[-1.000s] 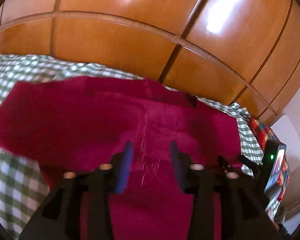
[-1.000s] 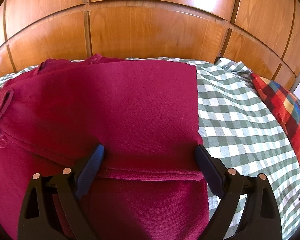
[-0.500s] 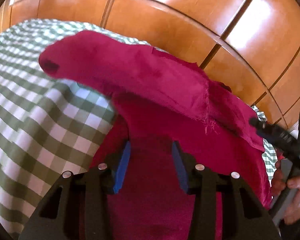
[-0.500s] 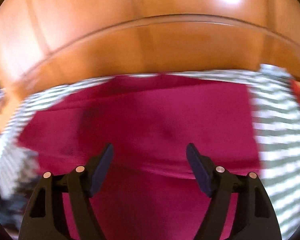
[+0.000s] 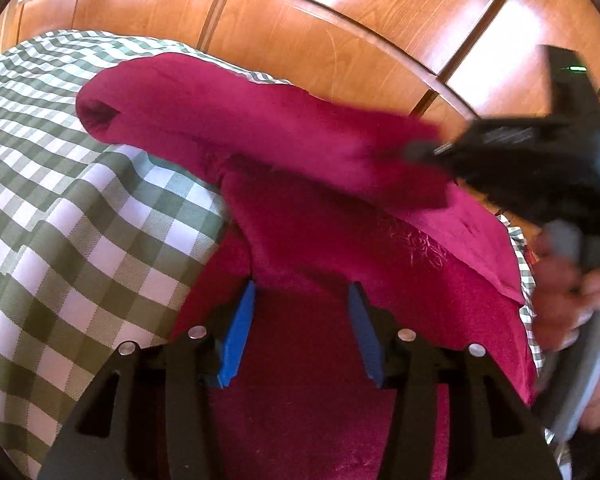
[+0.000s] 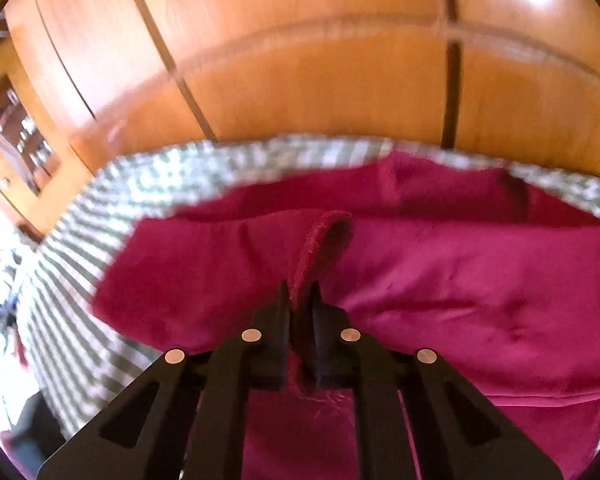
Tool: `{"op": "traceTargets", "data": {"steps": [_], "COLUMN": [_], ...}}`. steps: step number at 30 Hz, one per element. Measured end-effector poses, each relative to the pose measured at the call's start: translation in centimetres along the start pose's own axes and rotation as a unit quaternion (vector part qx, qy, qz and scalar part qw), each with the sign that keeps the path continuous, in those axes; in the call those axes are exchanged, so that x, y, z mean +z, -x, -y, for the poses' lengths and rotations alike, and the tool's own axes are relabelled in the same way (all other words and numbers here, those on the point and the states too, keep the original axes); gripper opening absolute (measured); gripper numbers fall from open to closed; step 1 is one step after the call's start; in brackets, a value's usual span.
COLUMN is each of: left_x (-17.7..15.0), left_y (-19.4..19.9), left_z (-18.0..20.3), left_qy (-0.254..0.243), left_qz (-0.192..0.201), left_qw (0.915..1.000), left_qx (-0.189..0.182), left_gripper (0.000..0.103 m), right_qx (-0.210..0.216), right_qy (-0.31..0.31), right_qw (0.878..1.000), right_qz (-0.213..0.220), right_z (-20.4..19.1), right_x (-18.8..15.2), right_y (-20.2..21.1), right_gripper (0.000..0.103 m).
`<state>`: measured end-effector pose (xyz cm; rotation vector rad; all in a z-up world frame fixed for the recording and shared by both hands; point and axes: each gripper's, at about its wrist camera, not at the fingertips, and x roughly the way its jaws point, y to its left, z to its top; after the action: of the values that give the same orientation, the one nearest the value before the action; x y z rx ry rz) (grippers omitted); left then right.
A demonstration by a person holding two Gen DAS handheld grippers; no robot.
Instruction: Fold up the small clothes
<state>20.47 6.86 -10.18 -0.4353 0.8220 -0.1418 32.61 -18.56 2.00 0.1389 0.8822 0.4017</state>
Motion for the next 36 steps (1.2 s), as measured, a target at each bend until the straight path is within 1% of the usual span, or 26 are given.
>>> {"op": "traceTargets", "data": {"steps": [1,3,5,7,9,10,13,14,16,19,22,23,25,26,27,29,30,31,33,36], "left_x": [0.0,0.0,0.0,0.0,0.0,0.0,0.0,0.1,0.1,0.2,1.0,1.2,2.0,2.4,2.9,4.4,5.1,5.8,7.3,8.9], "left_y": [0.0,0.0,-0.1,-0.2,-0.3,-0.3,-0.5,-0.6,-0.7,-0.9,-0.3,0.4,2.1,2.6,3.1,3.3,3.1,2.8,1.8,-0.4], "left_z": [0.0,0.2,0.3,0.5,0.7,0.8,1.3,1.4,1.7,2.2,3.5,4.1,5.2,5.7,6.3,7.4,7.7,8.1,8.4,9.0], "left_qy": [0.0,-0.001,-0.002,-0.004,-0.006,-0.007,-0.009,-0.01,-0.013,-0.018,-0.046,-0.061,-0.087,-0.097,-0.109,-0.127,-0.132,-0.135,-0.134,-0.134], "left_qz": [0.0,0.0,0.0,0.0,0.0,0.0,-0.001,-0.002,-0.003,-0.009,-0.023,-0.015,0.013,0.024,0.036,0.055,0.061,0.064,0.068,0.06], "left_qw": [1.0,1.0,1.0,1.0,0.9999,0.9999,0.9999,0.9998,0.9997,0.9994,0.9969,0.9957,0.9942,0.9932,0.9915,0.9884,0.9874,0.9866,0.9864,0.9866], "left_qx": [0.0,0.001,0.003,0.006,0.008,0.01,0.013,0.015,0.018,0.027,0.06,0.068,0.062,0.06,0.061,0.061,0.062,0.065,0.067,0.072], "left_gripper": [0.049,0.049,0.049,0.049,0.049,0.049,0.049,0.049,0.049,0.049,0.048,0.048,0.048,0.048,0.049,0.049,0.049,0.049,0.049,0.049], "right_qx": [0.001,-0.003,-0.018,-0.048,-0.072,-0.09,-0.136,-0.145,-0.153,-0.143,-0.134,-0.133,-0.13,-0.13,-0.134,-0.149,-0.154,-0.155,-0.144,-0.128], "right_qy": [-0.004,-0.012,-0.02,-0.031,-0.051,-0.066,-0.098,-0.111,-0.143,-0.17,-0.167,-0.164,-0.162,-0.162,-0.161,-0.152,-0.146,-0.134,-0.106,-0.064], "right_qw": [1.0,0.999,0.997,0.995,0.993,0.992,0.985,0.983,0.978,0.975,0.977,0.977,0.978,0.978,0.978,0.977,0.977,0.978,0.982,0.988], "right_qz": [0.021,0.046,0.068,0.079,0.074,0.063,0.034,0.025,0.007,-0.013,-0.014,-0.013,-0.011,-0.009,-0.008,0.011,0.022,0.039,0.053,0.049], "right_z": [0.7,2.4,4.5,7.3,10.1,12.2,16.4,17.7,20.4,22.3,22.8,23.0,23.2,23.3,23.1,22.9,22.6,21.9,20.3,17.9], "right_x": [0.5,1.3,1.7,1.6,1.0,0.4,-1.5,-2.2,-3.9,-5.8,-6.3,-6.4,-6.4,-6.4,-6.2,-6.1,-6.0,-5.9,-5.6,-5.4], "right_y": [1.9,4.4,6.7,8.2,8.5,8.2,7.0,6.7,6.0,4.5,4.3,4.3,4.6,4.9,5.3,7.0,7.7,8.7,9.6,9.0], "right_gripper": [0.008,0.008,0.008,0.008,0.008,0.008,0.008,0.008,0.008,0.008,0.008,0.008,0.009,0.012,0.019,0.036,0.05,0.051,0.051,0.051]}}
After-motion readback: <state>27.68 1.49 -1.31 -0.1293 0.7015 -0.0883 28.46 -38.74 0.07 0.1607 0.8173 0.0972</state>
